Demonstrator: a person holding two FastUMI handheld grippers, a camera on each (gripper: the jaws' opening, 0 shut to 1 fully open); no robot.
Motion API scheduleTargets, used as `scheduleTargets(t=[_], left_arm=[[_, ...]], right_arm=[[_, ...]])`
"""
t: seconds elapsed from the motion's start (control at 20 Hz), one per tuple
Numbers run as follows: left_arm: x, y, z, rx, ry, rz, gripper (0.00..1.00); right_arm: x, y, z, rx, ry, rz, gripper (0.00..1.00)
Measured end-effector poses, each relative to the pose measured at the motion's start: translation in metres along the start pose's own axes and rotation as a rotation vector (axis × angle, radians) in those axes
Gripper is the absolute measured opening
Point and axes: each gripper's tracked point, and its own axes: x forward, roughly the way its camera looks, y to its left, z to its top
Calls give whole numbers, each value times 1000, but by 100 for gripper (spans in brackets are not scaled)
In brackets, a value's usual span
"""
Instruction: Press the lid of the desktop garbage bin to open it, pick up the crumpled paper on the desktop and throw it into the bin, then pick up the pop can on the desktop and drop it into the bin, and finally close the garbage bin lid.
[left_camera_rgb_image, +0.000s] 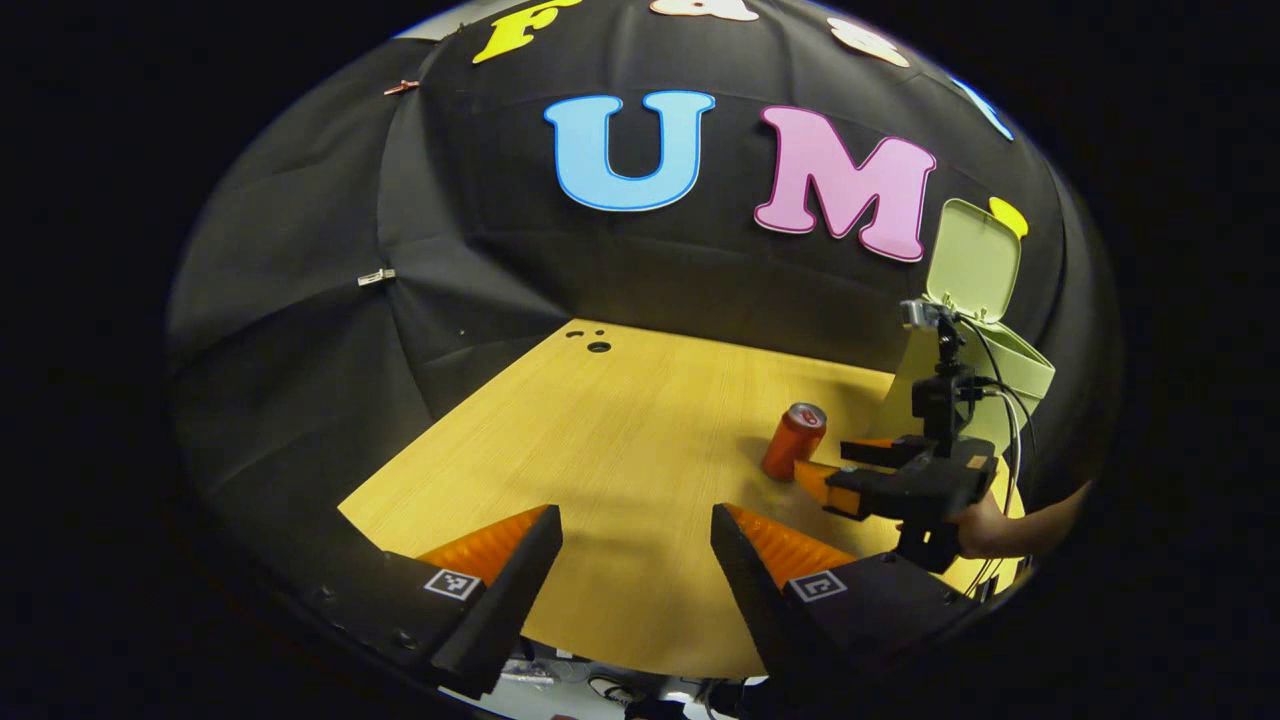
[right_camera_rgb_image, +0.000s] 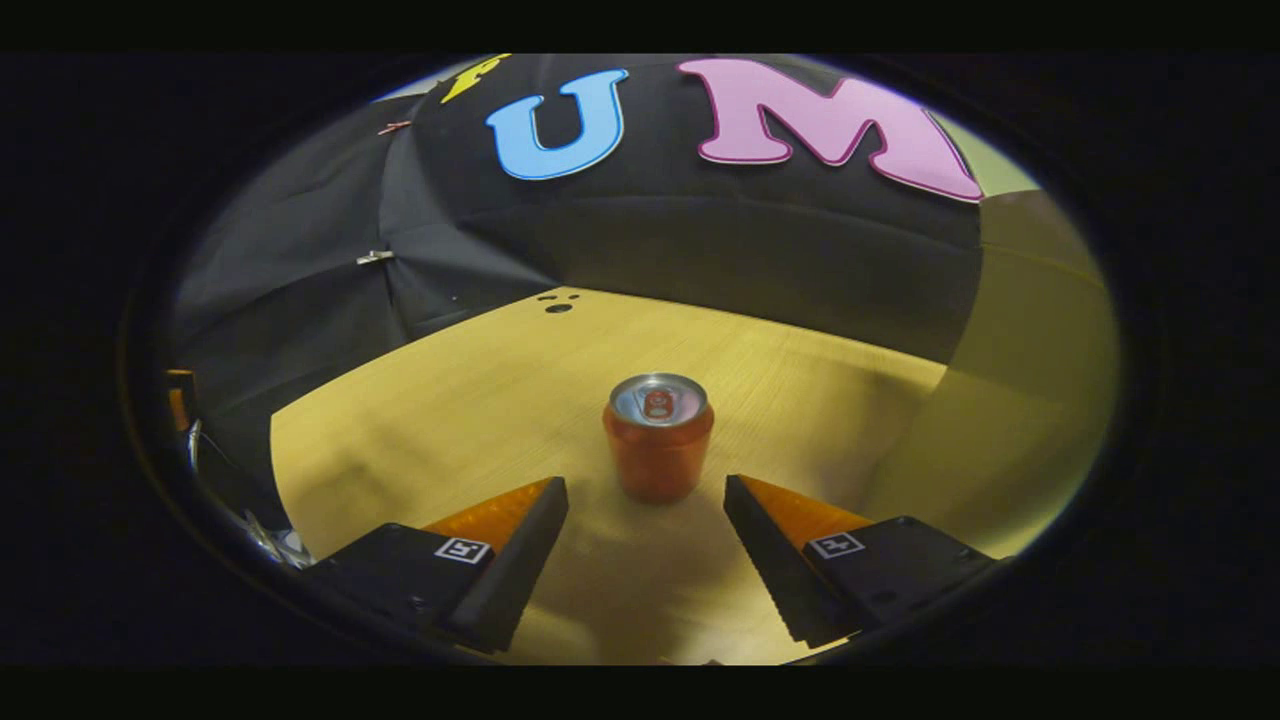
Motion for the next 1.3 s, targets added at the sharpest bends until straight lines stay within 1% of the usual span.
scheduleTargets(t=[0.3, 0.45, 0.6, 0.65, 0.75, 0.8, 1.0, 1.1, 1.15, 1.3], left_arm=[[6, 11, -4, 3, 23, 21, 96], [8, 13, -7, -4, 29, 22, 96], [7, 13, -8, -1, 30, 20, 96], [7, 14, -8, 3, 30, 20, 96], [6, 14, -8, 8, 31, 20, 96], [5, 14, -9, 10, 31, 21, 96], [6, 13, -6, 13, 19, 12, 96], [8, 11, -5, 20, 11, 3, 96], [10, 10, -4, 21, 10, -3, 96], [14, 5, -4, 21, 7, -19, 96]], right_arm=[[44, -10, 4, 2, 1, -46, 99], [54, -12, 2, -3, 7, -64, 99], [59, -6, 4, -15, 3, -55, 99], [58, -7, 6, -24, -5, -59, 94], [58, -4, 7, -31, 3, -48, 78], [57, -4, 9, -34, -2, -49, 83], [36, 5, 32, -27, -32, -23, 82], [15, 11, 50, -42, -58, 3, 82], [4, 12, 62, -69, -74, 10, 82], [-33, 15, 99, -102, -142, 41, 82]])
